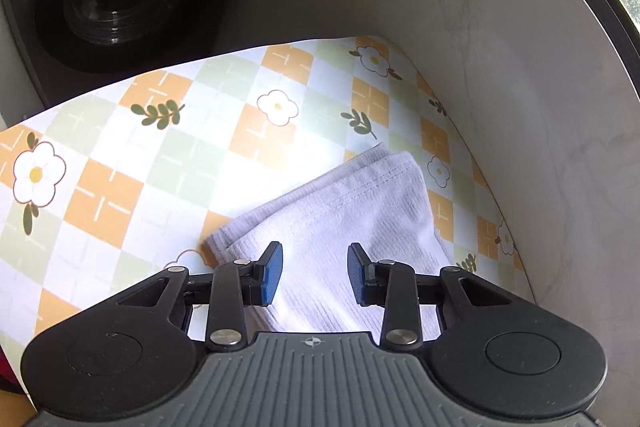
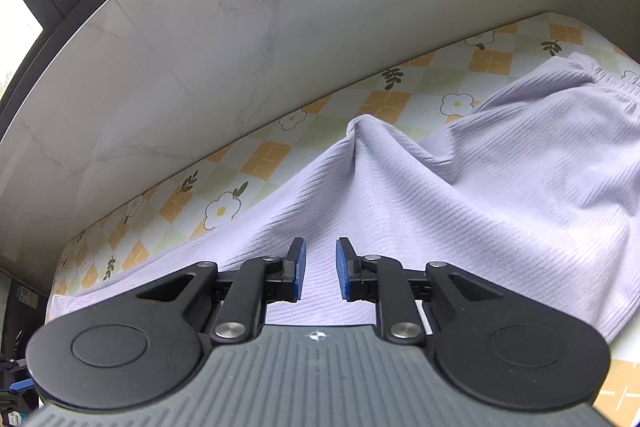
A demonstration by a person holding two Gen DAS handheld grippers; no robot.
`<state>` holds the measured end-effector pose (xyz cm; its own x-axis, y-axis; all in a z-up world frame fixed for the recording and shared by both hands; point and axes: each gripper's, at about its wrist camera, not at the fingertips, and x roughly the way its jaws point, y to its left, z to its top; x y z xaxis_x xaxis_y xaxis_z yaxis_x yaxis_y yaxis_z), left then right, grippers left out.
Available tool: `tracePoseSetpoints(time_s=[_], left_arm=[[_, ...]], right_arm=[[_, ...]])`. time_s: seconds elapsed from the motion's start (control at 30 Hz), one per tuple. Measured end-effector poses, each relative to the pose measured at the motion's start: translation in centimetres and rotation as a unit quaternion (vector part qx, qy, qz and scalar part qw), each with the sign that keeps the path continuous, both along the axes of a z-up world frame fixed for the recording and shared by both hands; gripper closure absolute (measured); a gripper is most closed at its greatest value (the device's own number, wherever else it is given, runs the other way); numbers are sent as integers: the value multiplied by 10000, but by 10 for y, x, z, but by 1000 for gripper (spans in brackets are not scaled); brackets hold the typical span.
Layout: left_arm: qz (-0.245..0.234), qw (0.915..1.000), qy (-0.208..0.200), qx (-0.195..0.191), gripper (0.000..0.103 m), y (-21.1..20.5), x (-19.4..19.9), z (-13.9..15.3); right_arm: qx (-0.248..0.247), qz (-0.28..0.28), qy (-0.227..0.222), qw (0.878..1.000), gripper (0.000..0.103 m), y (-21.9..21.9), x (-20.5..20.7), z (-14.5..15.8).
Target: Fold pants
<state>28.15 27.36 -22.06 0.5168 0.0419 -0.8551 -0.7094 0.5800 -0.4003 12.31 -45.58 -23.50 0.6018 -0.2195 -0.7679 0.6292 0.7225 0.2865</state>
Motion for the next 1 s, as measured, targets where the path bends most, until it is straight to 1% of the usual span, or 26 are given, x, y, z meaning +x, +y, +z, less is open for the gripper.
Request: tracePoseSetpoints(time_s=[0.07,0.17,0.23,0.33,0.4,0.43,0.47,0.5,0.67,0.87,0.93,1.0], left_arm=[[99,9997,27,-215,67,0,-12,-7],[158,9989,58,-429,68,-1,-19,-20],[263,9988,98,-397,68,-1,-19,-27],[448,9985,124,-295,68,1,-15,-36],[446,9986,96,-265,68,1,-10,-39],[417,9988,108,-225,76,1,-8,-40],[354,9993,107,-92,90,0,-4,-39],[262,9995,152,66,98,-1,0,-37],[296,9990,232,231,98,0,1,-38],[80,9988,288,378,98,-2,5,-40],[72,9988,280,386,98,-1,4,-39],[41,9987,291,419,98,-2,6,-40]], right_arm=[[96,-49,55,9999,83,5,-10,-2],[221,-168,161,9995,83,8,-21,-7],[294,-235,209,9991,83,7,-26,-9],[263,-276,221,9990,83,8,-33,-5],[285,-305,230,9989,83,9,-37,-4],[301,-323,233,9988,83,10,-40,-3],[313,-339,231,9987,83,11,-43,-3],[325,-357,229,9986,83,12,-47,-2],[457,-645,251,9966,83,19,-79,0],[736,-1142,211,9905,83,28,-125,4],[779,-1318,206,9880,80,32,-136,4],[727,-1394,336,9870,72,37,-140,2]])
